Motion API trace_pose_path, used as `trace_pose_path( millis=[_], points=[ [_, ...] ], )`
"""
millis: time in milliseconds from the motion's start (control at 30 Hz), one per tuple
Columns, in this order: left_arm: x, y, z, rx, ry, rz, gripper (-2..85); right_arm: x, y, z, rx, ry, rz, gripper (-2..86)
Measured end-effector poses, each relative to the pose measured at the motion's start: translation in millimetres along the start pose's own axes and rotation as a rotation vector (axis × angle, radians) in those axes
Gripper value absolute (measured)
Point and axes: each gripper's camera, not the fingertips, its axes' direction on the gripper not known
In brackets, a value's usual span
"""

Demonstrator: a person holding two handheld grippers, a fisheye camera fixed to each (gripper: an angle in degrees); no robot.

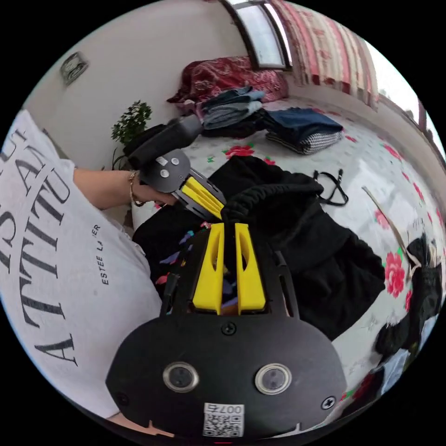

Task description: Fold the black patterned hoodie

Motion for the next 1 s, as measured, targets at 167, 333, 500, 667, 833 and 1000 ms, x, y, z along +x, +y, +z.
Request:
trace_pose_path(
  millis=[167, 333, 500, 667, 833, 1000],
  points=[
    [-48.4, 96.9, -17.1, 0.011, 0.142, -0.238, 0.9, -36.5, -17.8, 76.1, -0.11, -0.053, -0.059, 5.7],
    [-52.8, 117.4, -58.4, 0.096, 0.155, -0.27, 6.9, -25.0, -13.6, 78.9, -0.104, -0.126, 0.034, 7.3],
    [-23.7, 70.1, -81.7, 0.158, 0.117, -0.143, 11.6, -1.5, 14.8, 39.0, -0.022, 0.023, 0.132, 9.0],
    [19.7, -11.6, -67.1, 0.088, -0.022, -0.052, 0.6, -12.0, 0.3, 109.2, -0.151, 0.069, 0.109, 8.4],
    [23.6, -38.2, -107.6, 0.061, -0.007, -0.068, -0.8, -29.5, -31.9, 134.6, -0.232, 0.27, 0.0, 6.1],
    [26.4, -38.9, -181.9, 0.111, 0.229, -0.147, -0.9, -44.0, -53.8, 26.2, -0.122, 0.265, -0.095, 5.6]
  ],
)
